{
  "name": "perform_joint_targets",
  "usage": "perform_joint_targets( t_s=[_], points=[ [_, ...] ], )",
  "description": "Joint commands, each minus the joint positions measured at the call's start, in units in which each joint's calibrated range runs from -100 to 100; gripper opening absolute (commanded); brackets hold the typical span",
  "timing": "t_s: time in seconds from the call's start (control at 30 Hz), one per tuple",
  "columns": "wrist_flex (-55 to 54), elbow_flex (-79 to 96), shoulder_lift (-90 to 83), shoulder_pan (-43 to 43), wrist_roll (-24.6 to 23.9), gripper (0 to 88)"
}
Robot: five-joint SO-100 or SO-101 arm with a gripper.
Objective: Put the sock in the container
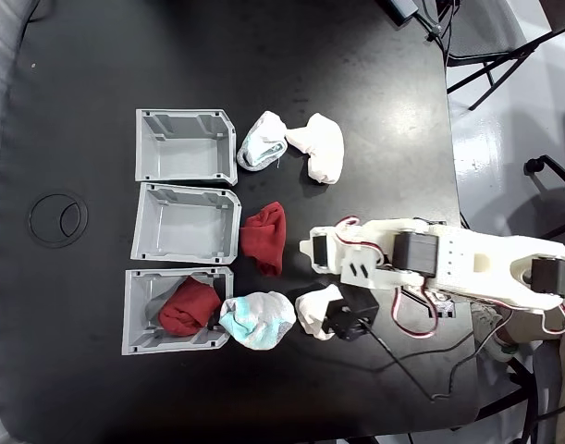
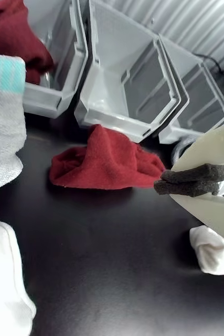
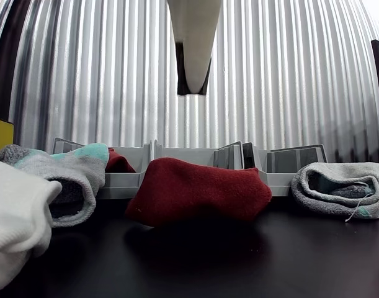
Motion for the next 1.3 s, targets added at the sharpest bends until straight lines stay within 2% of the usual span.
perform_joint_targets(
  t_s=[0.0,0.8,1.03,1.27],
  points=[
    [0.29,-4.03,2.94,0.28,-1.0,1.3],
    [0.11,-6.56,8.05,0.2,-1.11,1.5],
    [-2.96,-6.56,8.05,0.28,-1.11,9.9],
    [-4.58,-6.65,9.55,0.28,-1.11,11.2]
  ],
)
